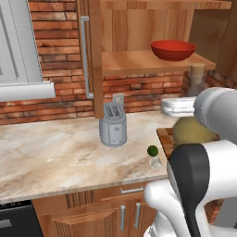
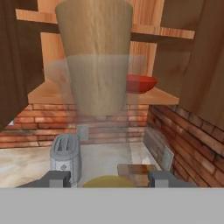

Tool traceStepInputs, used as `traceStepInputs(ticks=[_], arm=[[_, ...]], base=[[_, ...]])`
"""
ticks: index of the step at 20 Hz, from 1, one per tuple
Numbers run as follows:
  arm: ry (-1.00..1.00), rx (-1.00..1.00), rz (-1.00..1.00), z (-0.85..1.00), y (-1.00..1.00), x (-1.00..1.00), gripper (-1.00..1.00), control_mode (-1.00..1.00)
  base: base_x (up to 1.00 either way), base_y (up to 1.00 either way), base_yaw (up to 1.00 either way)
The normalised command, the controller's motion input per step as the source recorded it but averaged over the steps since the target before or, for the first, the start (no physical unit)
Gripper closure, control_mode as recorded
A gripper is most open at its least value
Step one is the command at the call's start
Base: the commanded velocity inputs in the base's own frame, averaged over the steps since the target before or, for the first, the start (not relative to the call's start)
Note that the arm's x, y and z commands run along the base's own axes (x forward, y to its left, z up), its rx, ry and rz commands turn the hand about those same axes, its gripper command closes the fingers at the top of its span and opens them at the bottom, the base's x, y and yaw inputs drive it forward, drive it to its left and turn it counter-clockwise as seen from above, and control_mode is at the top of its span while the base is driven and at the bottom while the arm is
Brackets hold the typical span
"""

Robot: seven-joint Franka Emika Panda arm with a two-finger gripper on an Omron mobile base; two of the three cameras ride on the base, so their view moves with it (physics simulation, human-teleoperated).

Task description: Open the cabinet. Place the bowl and condiment on the counter. Then place the lime and garlic on the cutting board.

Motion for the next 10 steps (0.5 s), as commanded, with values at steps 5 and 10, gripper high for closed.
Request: traceStepInputs(ticks=[5,10], arm=[[0.0,0.0,-0.02,-0.11,0.27,-0.27,1.0,-1.0],[0.0,0.0,-0.02,-0.18,0.28,-0.11,1.0,-1.0]], base=[[0.0,0.0,0.0],[0.0,0.0,0.0]])
